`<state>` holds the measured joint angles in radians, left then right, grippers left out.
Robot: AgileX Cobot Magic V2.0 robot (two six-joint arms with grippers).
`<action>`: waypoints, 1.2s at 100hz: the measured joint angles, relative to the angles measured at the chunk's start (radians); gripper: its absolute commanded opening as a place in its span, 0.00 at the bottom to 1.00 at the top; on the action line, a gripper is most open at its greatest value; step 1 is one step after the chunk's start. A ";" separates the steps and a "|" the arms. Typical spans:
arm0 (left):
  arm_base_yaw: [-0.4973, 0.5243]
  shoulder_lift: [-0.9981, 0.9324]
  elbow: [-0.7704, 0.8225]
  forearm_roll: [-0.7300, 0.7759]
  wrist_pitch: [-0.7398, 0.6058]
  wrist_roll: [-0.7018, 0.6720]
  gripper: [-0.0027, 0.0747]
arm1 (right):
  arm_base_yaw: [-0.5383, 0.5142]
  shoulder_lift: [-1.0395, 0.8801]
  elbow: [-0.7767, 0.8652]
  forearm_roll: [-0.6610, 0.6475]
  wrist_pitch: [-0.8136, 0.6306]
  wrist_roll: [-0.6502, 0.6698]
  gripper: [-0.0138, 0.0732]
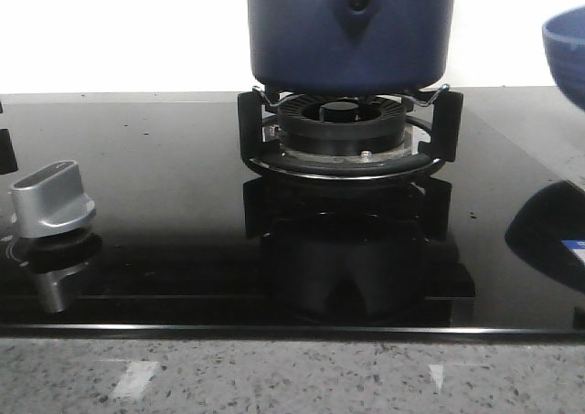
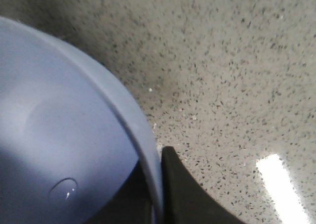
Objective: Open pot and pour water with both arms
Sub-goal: 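Set the bowl back on the counter beside the stove and release it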
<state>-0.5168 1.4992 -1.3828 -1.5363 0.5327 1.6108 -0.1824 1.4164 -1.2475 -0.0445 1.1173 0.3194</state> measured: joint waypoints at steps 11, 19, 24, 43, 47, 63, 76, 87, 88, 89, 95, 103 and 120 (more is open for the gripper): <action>0.000 0.000 0.000 -0.002 -0.004 0.000 0.36 | 0.000 -0.002 0.031 0.000 -0.022 0.000 0.07; 0.000 0.000 0.000 -0.002 -0.006 0.000 0.36 | 0.000 -0.002 0.041 0.000 -0.027 0.000 0.07; 0.000 0.000 0.000 -0.007 -0.006 0.002 0.36 | 0.000 -0.002 0.041 0.000 -0.028 0.000 0.07; 0.000 0.023 0.000 -0.025 -0.006 0.002 0.36 | 0.000 -0.002 0.041 0.000 -0.030 0.000 0.20; 0.000 0.031 0.000 -0.025 -0.006 0.002 0.36 | 0.000 -0.002 0.041 0.000 -0.030 0.000 0.26; 0.000 0.071 0.000 -0.025 -0.007 0.002 0.36 | 0.000 -0.002 0.041 0.000 -0.026 -0.002 0.49; 0.000 0.091 0.000 -0.025 -0.008 0.002 0.36 | 0.000 -0.014 0.041 0.000 -0.027 -0.002 0.57; 0.000 0.100 0.000 -0.025 -0.009 0.004 0.36 | 0.000 -0.058 0.041 0.000 -0.059 0.000 0.56; 0.000 0.100 0.000 -0.025 -0.009 0.004 0.36 | 0.000 -0.062 0.041 0.000 -0.062 0.001 0.56; 0.000 0.100 0.000 -0.025 -0.009 0.004 0.36 | 0.000 -0.067 0.041 0.000 -0.066 0.001 0.56; 0.000 0.101 0.000 -0.025 -0.011 0.006 0.36 | 0.000 -0.112 0.041 0.003 -0.095 0.003 0.54; 0.000 0.101 0.000 -0.025 -0.011 0.021 0.36 | 0.000 -0.182 0.041 0.023 -0.129 0.004 0.43; 0.000 0.113 0.000 -0.025 -0.011 0.071 0.36 | 0.040 -0.374 0.041 0.044 -0.171 -0.010 0.08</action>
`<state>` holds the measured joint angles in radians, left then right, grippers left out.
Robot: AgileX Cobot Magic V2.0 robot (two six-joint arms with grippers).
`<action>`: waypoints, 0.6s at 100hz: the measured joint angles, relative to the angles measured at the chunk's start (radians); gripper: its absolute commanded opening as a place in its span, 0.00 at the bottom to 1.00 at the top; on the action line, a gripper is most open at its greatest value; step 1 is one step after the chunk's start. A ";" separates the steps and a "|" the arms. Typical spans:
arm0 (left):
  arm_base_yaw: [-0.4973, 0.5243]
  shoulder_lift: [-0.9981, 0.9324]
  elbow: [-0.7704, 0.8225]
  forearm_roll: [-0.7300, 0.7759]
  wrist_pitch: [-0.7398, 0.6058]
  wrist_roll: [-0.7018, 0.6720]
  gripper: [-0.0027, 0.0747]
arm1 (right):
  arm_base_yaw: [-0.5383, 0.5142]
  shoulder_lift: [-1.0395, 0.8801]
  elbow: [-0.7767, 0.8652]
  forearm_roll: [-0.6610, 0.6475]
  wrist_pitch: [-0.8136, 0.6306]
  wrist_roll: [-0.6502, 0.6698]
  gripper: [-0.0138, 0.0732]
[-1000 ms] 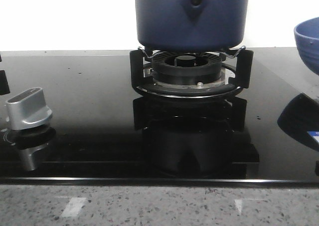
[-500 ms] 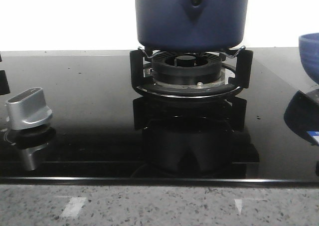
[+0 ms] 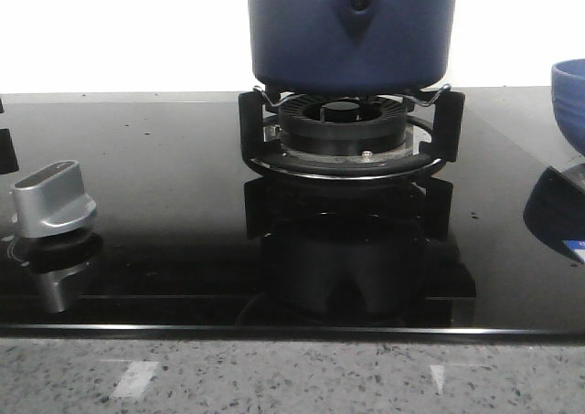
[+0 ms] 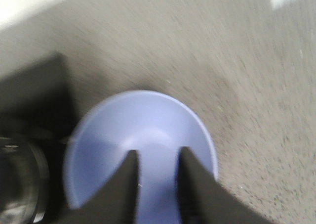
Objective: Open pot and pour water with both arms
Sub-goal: 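Set the bowl back on the counter beside the stove and release it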
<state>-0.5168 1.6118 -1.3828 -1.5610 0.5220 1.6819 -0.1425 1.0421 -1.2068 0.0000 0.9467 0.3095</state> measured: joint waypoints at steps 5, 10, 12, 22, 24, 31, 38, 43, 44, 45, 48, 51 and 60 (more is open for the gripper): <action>0.000 0.004 0.000 -0.002 -0.001 0.010 0.36 | 0.025 -0.057 0.000 0.000 -0.006 -0.013 0.08; 0.000 0.012 0.000 -0.007 -0.003 0.020 0.36 | 0.051 -0.110 0.000 0.000 -0.011 -0.020 0.08; 0.000 0.018 0.000 -0.014 -0.005 0.027 0.36 | 0.063 -0.132 0.000 0.000 -0.013 -0.022 0.08; 0.000 0.042 0.000 -0.066 -0.007 0.066 0.36 | 0.115 -0.223 0.000 0.005 -0.013 -0.029 0.08; 0.000 0.048 0.000 -0.079 -0.007 0.077 0.36 | 0.124 -0.242 0.000 0.005 -0.013 -0.030 0.08; 0.000 0.066 0.000 -0.123 -0.007 0.110 0.36 | 0.149 -0.300 0.000 0.007 -0.008 -0.030 0.08; 0.000 0.077 0.000 -0.165 -0.013 0.140 0.36 | 0.165 -0.350 0.000 0.007 0.002 -0.030 0.08; 0.000 0.083 0.000 -0.183 -0.014 0.159 0.36 | 0.171 -0.380 0.000 0.007 0.011 -0.030 0.08; 0.000 0.083 0.000 -0.188 -0.014 0.162 0.36 | 0.173 -0.389 0.000 0.007 0.013 -0.030 0.08; 0.000 0.083 0.000 -0.188 -0.014 0.167 0.36 | 0.173 -0.392 0.000 0.007 0.014 -0.030 0.08; 0.000 0.085 0.000 -0.195 -0.014 0.176 0.36 | 0.175 -0.407 0.000 0.007 0.017 -0.030 0.08; 0.000 0.089 0.000 -0.200 -0.008 0.184 0.36 | 0.175 -0.423 0.000 0.007 0.021 -0.030 0.08; 0.000 0.104 0.000 -0.204 0.021 0.194 0.36 | 0.175 -0.448 0.000 0.007 0.026 -0.030 0.08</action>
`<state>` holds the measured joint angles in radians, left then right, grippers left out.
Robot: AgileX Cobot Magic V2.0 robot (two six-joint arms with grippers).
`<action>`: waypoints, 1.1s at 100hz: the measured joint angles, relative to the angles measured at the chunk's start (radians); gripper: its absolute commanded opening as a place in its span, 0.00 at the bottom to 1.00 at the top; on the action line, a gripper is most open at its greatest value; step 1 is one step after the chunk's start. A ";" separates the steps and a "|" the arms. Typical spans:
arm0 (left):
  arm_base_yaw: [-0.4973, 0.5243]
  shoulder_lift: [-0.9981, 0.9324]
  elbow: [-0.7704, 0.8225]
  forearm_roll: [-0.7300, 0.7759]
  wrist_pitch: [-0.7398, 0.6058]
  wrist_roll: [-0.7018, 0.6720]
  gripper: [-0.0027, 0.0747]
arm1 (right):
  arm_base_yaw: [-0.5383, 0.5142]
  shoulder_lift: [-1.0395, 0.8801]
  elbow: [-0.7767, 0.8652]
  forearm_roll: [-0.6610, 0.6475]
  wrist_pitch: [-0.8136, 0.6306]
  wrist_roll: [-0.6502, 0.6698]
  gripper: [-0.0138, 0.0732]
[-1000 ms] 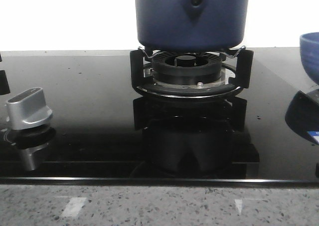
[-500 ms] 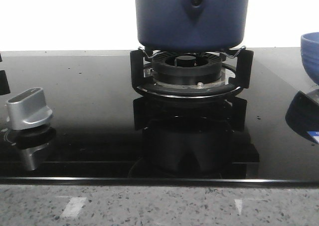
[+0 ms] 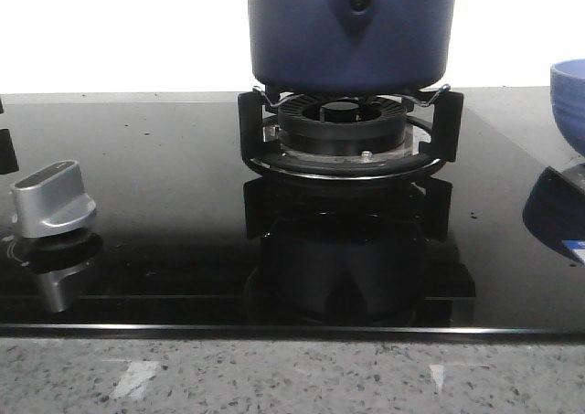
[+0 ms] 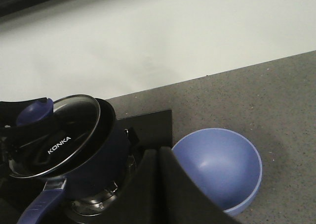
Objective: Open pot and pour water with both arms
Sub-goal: 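Set the bowl back on the counter beside the stove and release it, then lower the glass lid onto the saucepan with the left gripper and release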
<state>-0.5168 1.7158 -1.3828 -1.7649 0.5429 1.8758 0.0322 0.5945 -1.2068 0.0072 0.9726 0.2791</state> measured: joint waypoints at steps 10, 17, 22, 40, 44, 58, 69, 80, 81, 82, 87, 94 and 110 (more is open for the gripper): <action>0.000 0.024 -0.008 -0.001 0.033 0.005 0.36 | 0.000 -0.005 0.002 0.000 0.002 -0.002 0.08; -0.002 0.032 -0.015 -0.003 0.043 0.009 0.36 | 0.000 -0.005 0.014 0.000 0.005 -0.002 0.08; -0.002 0.036 -0.017 -0.005 0.043 0.011 0.36 | 0.000 -0.005 0.022 0.000 0.005 -0.002 0.08; -0.002 0.038 -0.020 -0.007 0.032 0.046 0.36 | 0.000 -0.005 0.045 0.000 0.007 -0.002 0.08; -0.002 0.038 -0.020 -0.007 0.031 0.050 0.36 | 0.000 -0.005 0.045 0.000 0.008 -0.002 0.08; -0.002 0.038 -0.022 -0.009 0.008 0.054 0.36 | 0.000 -0.005 0.045 0.000 0.008 -0.004 0.08; -0.002 0.038 -0.022 -0.015 -0.003 0.056 0.36 | 0.000 -0.005 0.045 0.000 0.008 -0.004 0.08; -0.002 0.038 -0.022 -0.017 -0.005 0.058 0.36 | 0.000 -0.005 0.045 0.000 0.008 -0.004 0.08; -0.002 0.038 -0.022 -0.017 -0.005 0.058 0.36 | 0.000 -0.005 0.045 0.000 0.008 -0.004 0.08; -0.002 0.038 -0.022 -0.017 -0.005 0.058 0.36 | 0.000 -0.005 0.045 0.000 0.008 -0.004 0.08; -0.002 0.038 -0.022 -0.017 -0.005 0.058 0.36 | 0.000 -0.005 0.045 0.000 0.008 -0.004 0.08; -0.002 0.038 -0.022 -0.017 -0.001 0.060 0.36 | 0.000 -0.005 0.045 0.000 0.008 -0.004 0.08; -0.009 0.044 -0.023 -0.019 0.023 0.061 0.36 | 0.000 -0.005 0.045 0.001 0.008 -0.004 0.08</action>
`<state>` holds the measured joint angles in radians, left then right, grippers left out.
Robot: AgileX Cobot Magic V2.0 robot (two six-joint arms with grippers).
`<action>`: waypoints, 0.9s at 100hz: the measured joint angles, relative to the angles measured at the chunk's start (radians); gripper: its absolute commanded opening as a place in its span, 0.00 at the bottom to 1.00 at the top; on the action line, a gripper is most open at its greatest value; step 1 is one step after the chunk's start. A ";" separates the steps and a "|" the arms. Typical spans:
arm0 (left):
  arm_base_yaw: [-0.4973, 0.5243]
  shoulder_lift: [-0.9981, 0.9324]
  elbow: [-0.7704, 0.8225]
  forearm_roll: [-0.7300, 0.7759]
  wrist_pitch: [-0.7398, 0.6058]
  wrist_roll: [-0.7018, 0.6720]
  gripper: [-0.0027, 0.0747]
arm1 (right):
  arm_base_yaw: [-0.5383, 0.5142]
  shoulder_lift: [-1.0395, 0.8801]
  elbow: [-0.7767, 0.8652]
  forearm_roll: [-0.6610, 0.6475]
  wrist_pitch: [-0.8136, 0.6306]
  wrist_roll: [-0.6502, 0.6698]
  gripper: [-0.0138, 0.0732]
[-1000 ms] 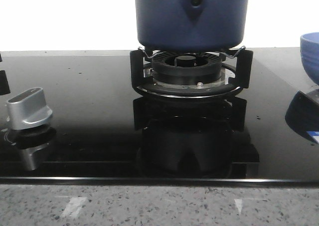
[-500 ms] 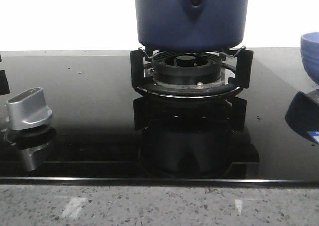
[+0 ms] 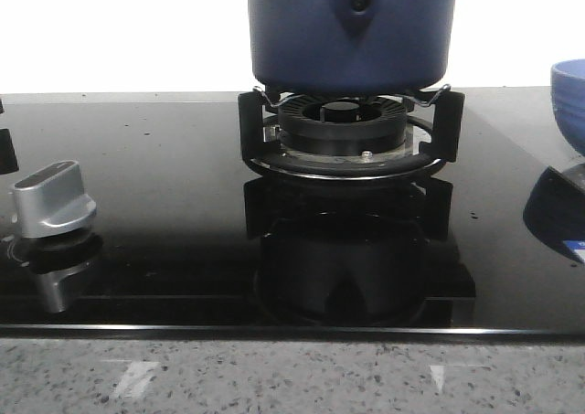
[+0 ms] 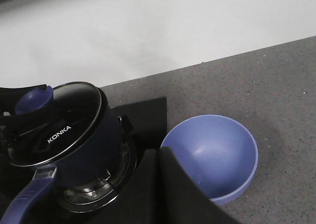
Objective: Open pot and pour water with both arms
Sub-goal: 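Lower the glass lid onto the saucepan with the left gripper and release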
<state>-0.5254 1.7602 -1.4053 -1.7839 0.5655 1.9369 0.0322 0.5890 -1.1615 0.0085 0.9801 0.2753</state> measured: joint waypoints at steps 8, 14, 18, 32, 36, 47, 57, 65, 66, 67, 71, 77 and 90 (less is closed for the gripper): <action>-0.005 0.001 -0.002 -0.004 0.002 0.000 0.36 | 0.000 0.000 0.000 0.000 0.000 0.000 0.08; -0.008 0.004 -0.002 -0.006 0.002 0.002 0.36 | 0.000 0.000 0.000 0.001 0.000 0.000 0.08; -0.008 0.005 -0.002 -0.008 0.004 0.007 0.36 | 0.000 0.000 0.000 0.002 0.000 0.000 0.08; -0.008 0.006 -0.002 -0.010 0.004 0.009 0.37 | 0.000 0.000 0.000 0.010 0.000 0.000 0.08; -0.008 0.008 -0.002 -0.010 0.000 0.011 0.39 | 0.000 0.000 0.000 0.010 0.000 0.000 0.08; -0.008 0.010 -0.002 -0.008 -0.015 0.015 0.55 | 0.000 0.000 0.000 0.014 0.000 -0.001 0.08; -0.008 0.010 -0.002 -0.008 -0.015 0.019 0.68 | 0.000 0.000 0.000 0.014 0.000 -0.001 0.08; -0.008 0.010 -0.002 -0.008 -0.015 0.021 0.69 | 0.000 0.000 0.000 0.014 0.000 -0.001 0.08; -0.008 0.010 -0.003 -0.008 -0.015 0.023 0.69 | 0.000 0.000 0.000 0.014 0.000 -0.001 0.08; -0.008 0.010 -0.002 -0.008 -0.015 0.023 0.69 | 0.000 0.000 0.000 0.014 0.000 -0.001 0.08; -0.008 0.010 -0.004 -0.007 -0.015 0.023 0.69 | 0.000 0.000 0.000 0.014 0.000 -0.001 0.08; -0.008 0.007 -0.006 -0.007 -0.015 0.023 0.69 | 0.000 0.000 0.000 0.014 0.000 -0.001 0.08; -0.008 -0.027 -0.012 -0.006 -0.032 0.023 0.69 | 0.000 0.000 0.000 0.014 0.000 -0.001 0.08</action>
<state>-0.5337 1.7335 -1.4176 -1.7898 0.5333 1.9598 0.0322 0.5890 -1.1615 0.0225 0.9801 0.2747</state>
